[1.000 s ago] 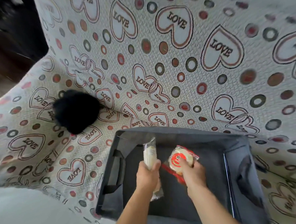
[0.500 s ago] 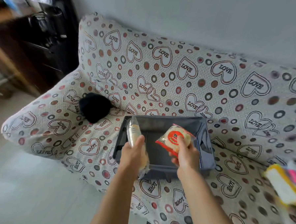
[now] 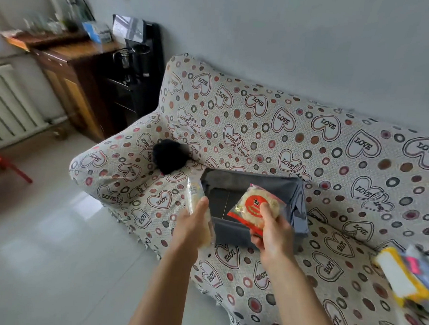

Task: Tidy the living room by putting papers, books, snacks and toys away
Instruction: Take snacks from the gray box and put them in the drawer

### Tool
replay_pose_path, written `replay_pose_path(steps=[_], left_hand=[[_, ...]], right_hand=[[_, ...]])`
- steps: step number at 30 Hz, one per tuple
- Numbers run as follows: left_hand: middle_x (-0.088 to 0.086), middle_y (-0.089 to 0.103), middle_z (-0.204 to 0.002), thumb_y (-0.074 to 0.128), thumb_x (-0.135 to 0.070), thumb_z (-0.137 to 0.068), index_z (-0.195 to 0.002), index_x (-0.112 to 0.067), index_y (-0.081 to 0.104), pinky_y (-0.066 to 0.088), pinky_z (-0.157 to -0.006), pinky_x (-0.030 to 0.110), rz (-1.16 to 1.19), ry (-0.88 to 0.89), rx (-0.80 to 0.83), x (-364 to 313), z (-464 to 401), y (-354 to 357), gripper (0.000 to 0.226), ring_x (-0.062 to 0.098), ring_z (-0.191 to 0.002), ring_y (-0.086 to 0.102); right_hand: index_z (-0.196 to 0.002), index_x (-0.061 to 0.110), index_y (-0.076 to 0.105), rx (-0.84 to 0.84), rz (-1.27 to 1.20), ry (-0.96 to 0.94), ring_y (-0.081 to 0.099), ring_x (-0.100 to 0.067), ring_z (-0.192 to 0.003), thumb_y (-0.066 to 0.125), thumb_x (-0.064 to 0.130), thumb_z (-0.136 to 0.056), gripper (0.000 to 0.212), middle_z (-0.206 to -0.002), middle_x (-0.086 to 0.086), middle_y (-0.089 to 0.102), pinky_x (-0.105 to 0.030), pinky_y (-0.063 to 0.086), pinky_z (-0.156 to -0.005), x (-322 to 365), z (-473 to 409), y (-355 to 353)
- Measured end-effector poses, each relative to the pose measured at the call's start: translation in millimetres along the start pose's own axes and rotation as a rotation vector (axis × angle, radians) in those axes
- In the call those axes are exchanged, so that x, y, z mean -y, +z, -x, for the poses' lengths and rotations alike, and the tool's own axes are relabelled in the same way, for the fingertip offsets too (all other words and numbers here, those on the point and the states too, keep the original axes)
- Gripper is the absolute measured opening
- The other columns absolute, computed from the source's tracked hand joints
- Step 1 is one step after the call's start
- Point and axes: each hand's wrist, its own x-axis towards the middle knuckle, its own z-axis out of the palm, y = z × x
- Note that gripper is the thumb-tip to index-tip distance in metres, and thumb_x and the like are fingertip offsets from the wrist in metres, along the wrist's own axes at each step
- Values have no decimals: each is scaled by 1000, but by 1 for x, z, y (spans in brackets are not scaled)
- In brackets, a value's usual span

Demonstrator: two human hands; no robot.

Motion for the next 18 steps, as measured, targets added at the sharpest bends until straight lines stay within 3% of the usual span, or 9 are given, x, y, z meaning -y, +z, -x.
replay_pose_path(steps=[5,8,10,13,18], left_hand=[[9,58,-72,61,-44,-90,-103,-3,60,48,-53,30,60,24,-94,26,38,-31,43,18,-59,55],[10,58,-77,60,-42,-91,-116,-1,56,49,-46,25,81,38,-156,48,80,-45,48,18,-62,56],[11,57,-76,59,-38,-93,-113,-1,55,49,-43,24,124,42,-174,66,111,-52,43,19,-62,55],[11,57,-69,60,-39,-92,-102,-4,60,47,-53,30,183,73,-218,99,164,-63,36,22,-59,53],[9,58,-66,61,-39,-92,-96,-8,62,48,-54,27,255,83,-311,151,246,-77,31,20,-56,55]], right_hand=[[-88,13,64,90,31,25,54,-17,-55,65,42,-87,29,-77,-10,65,-21,39,-35,-11,35,-12],[-92,10,64,157,53,45,54,-16,-56,65,39,-88,29,-78,-8,65,-21,39,-37,-22,68,-37],[-95,8,65,191,60,65,53,-15,-54,66,35,-88,28,-78,-8,65,-23,39,-40,-29,93,-58],[-96,9,65,273,120,59,53,-14,-52,65,33,-89,25,-78,-10,65,-23,39,-41,-40,134,-95],[-98,13,65,389,194,47,61,-17,-66,66,34,-89,23,-85,-9,68,-26,45,-49,-57,201,-140]])
